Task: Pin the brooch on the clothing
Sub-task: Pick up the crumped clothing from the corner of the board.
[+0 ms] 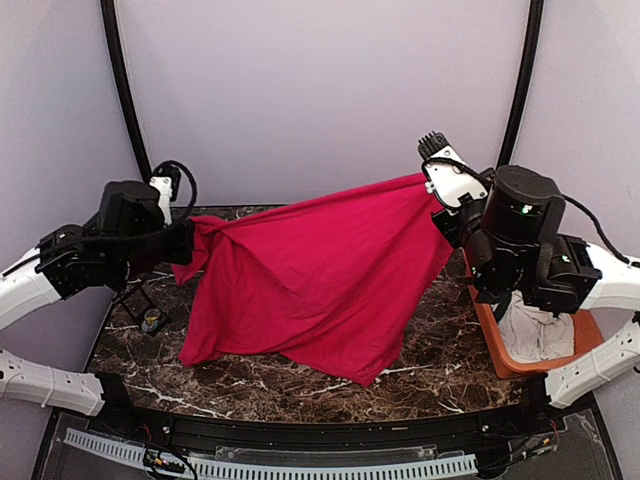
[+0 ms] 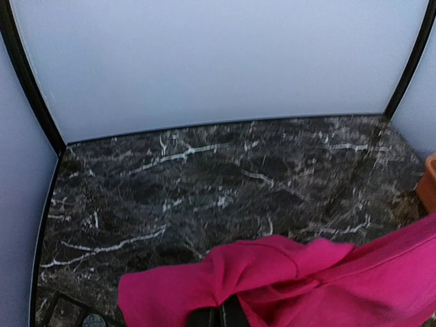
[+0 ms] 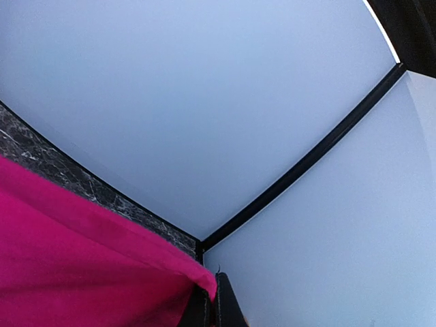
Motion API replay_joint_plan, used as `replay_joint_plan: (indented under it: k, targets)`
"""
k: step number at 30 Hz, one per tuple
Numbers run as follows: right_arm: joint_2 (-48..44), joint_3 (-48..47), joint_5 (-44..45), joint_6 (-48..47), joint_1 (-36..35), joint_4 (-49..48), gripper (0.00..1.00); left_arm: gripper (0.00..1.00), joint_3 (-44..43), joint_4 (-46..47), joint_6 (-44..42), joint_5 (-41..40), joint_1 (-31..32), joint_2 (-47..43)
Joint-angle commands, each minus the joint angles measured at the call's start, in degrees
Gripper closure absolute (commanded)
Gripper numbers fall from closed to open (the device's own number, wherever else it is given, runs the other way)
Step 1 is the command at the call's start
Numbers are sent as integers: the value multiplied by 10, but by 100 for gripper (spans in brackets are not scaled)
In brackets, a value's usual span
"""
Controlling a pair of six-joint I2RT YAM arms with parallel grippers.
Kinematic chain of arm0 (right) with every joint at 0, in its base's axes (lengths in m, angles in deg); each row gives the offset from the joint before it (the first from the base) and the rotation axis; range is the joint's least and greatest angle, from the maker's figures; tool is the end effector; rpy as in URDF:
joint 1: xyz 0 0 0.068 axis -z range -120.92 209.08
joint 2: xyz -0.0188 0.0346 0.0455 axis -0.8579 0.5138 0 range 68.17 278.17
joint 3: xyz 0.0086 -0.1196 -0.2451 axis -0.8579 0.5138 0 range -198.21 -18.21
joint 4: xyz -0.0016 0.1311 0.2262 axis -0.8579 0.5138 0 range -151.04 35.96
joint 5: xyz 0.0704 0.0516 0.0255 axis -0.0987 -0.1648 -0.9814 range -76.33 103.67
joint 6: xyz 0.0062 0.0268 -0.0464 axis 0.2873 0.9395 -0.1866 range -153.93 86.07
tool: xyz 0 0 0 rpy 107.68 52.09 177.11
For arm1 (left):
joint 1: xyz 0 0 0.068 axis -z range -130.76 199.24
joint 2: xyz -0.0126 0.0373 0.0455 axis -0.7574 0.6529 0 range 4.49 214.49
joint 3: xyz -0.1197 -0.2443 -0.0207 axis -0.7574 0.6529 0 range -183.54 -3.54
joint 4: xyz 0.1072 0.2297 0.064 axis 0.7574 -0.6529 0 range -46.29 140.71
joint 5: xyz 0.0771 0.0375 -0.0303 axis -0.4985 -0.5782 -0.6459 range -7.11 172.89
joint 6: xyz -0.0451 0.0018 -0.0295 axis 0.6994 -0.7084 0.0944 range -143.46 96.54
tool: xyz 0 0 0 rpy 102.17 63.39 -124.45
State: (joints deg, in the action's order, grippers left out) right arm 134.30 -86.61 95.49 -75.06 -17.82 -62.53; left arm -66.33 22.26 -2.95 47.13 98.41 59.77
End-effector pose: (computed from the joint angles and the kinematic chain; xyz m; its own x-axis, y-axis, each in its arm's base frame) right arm 0.0876 0.2205 0.4298 -0.0449 -0.6058 -0.7943 0.0741 0.7909 -0.6074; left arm 0.1470 -0.1384 0.3852 -0.3090 -0.0771 -0.9479 0.1589 0.9785 -0.1314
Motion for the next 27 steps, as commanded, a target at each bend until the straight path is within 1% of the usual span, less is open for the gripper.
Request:
replay_joint_plan:
  k: [1, 4, 7, 8, 11, 12, 14, 17, 20, 22, 23, 24, 27]
  targets:
    - [-26, 67, 60, 10, 23, -37, 100, 99, 87, -50, 68, 31, 2, 0]
    - [-7, 119, 66, -44, 34, -95, 100, 99, 123, -47, 79, 55, 2, 0]
    - [16, 165, 53, -128, 42, -230, 100, 99, 160, -25, 77, 74, 2, -6]
    - [23, 171, 51, -143, 45, -244, 100, 99, 171, -17, 75, 84, 2, -7]
    - [39, 167, 42, -143, 54, -246, 100, 99, 181, 22, 55, 111, 2, -10]
    - [41, 164, 38, -143, 57, -247, 100, 99, 183, 32, 40, 134, 2, -11]
    - [45, 157, 32, -143, 64, -242, 100, 96, 187, 55, 23, 159, 2, -14]
    - [46, 152, 29, -143, 74, -228, 100, 93, 193, 54, 14, 151, 2, -10]
    - [46, 156, 25, -143, 84, -224, 100, 86, 188, 13, 28, 102, 2, 34]
    - [50, 160, 23, -143, 89, -220, 100, 80, 180, -37, 45, 82, 2, 76]
    - [55, 161, 23, -144, 89, -216, 100, 76, 177, -45, 52, 79, 2, 88]
    - [59, 162, 20, -143, 91, -213, 100, 74, 176, -49, 60, 82, 2, 106]
    - [77, 167, 16, -143, 93, -212, 100, 58, 195, -11, 58, 107, 1, 113]
